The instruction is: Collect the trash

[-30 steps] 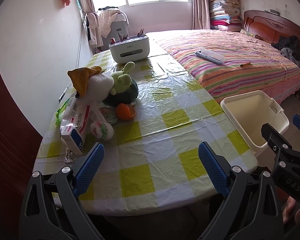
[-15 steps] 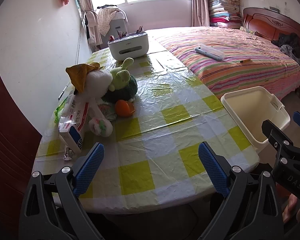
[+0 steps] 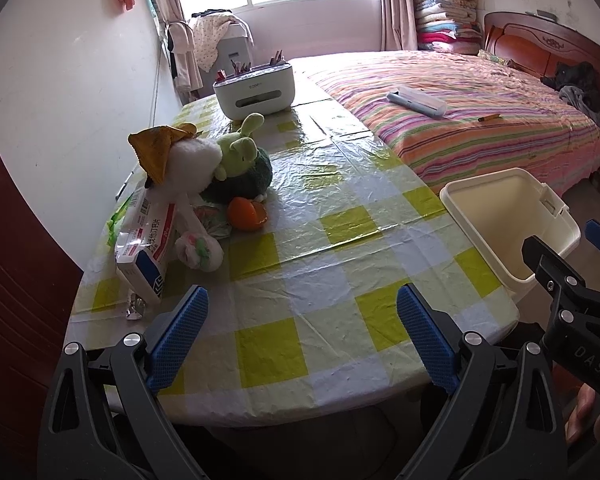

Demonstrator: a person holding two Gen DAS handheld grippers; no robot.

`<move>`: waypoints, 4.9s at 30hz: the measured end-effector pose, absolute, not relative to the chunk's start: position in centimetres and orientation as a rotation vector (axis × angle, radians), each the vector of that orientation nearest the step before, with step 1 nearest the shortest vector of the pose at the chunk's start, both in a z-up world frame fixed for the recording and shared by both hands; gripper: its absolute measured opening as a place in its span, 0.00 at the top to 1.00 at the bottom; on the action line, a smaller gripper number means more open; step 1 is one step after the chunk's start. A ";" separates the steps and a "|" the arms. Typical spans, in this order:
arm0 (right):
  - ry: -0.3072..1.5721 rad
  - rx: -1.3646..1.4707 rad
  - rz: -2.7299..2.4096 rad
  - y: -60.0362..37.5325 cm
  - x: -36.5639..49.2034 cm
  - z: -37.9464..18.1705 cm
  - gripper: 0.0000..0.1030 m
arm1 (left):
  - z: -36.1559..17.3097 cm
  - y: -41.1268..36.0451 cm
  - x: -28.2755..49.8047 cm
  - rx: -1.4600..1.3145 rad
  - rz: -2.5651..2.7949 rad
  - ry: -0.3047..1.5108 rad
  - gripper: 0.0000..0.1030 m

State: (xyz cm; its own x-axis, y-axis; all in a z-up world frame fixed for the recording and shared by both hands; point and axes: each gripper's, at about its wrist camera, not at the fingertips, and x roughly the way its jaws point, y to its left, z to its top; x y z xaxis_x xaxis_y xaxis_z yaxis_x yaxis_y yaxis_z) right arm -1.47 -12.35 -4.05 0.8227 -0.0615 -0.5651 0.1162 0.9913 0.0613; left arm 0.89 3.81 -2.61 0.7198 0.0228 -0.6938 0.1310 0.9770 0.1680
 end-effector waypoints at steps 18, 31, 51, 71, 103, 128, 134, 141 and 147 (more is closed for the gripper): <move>0.603 0.098 -0.094 -12.3 -1.3 -4.4 0.07 | -2.9 3.7 1.0 0.215 -0.063 0.775 0.09; 0.610 0.099 -0.091 -12.1 -1.1 -4.7 0.07 | -3.2 3.8 1.3 0.214 -0.063 0.786 0.09; 0.623 0.094 -0.088 -12.0 -0.7 -4.9 0.07 | -3.4 3.6 1.4 0.221 -0.064 0.789 0.09; 0.625 0.093 -0.075 -11.7 -0.3 -4.9 0.07 | -3.4 3.5 1.6 0.233 -0.065 0.797 0.09; 0.636 0.093 -0.080 -12.1 -0.3 -5.3 0.07 | -3.9 3.4 1.7 0.233 -0.064 0.808 0.09; 0.644 0.095 -0.081 -11.9 -0.1 -5.5 0.07 | -4.3 3.5 1.6 0.238 -0.064 0.818 0.09; 0.645 0.095 -0.080 -11.9 -0.1 -5.5 0.07 | -4.3 3.5 1.6 0.239 -0.062 0.819 0.09; 0.645 0.093 -0.079 -11.9 0.0 -5.6 0.07 | -4.3 3.6 1.7 0.236 -0.059 0.819 0.09; 0.645 0.089 -0.076 -11.7 0.2 -5.7 0.07 | -4.3 3.8 1.9 0.232 -0.055 0.819 0.09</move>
